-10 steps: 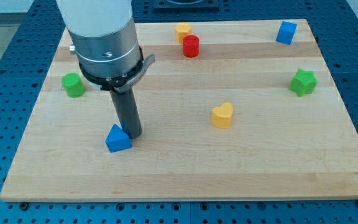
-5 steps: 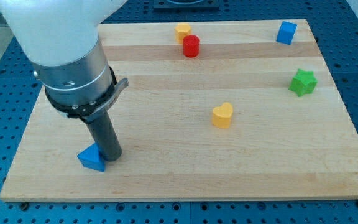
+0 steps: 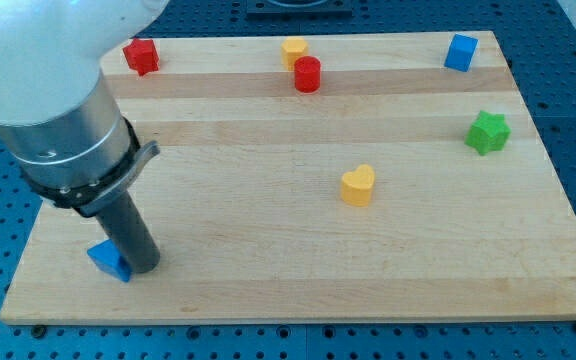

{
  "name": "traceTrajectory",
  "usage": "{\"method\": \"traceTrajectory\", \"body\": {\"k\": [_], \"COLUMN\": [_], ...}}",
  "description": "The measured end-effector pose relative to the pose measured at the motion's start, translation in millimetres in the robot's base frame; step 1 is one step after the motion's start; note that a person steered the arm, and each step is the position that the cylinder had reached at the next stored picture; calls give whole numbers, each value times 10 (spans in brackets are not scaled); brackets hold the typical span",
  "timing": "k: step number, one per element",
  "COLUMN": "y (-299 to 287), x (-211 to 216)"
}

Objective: Push the blue triangle to the bottom left

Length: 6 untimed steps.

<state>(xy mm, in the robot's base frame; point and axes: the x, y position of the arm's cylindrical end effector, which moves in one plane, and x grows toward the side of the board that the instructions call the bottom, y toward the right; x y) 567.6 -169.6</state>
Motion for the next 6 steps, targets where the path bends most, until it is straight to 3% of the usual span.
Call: {"method": "traceTrajectory", "body": {"k": [6], "y": [-220], "x": [0]}}
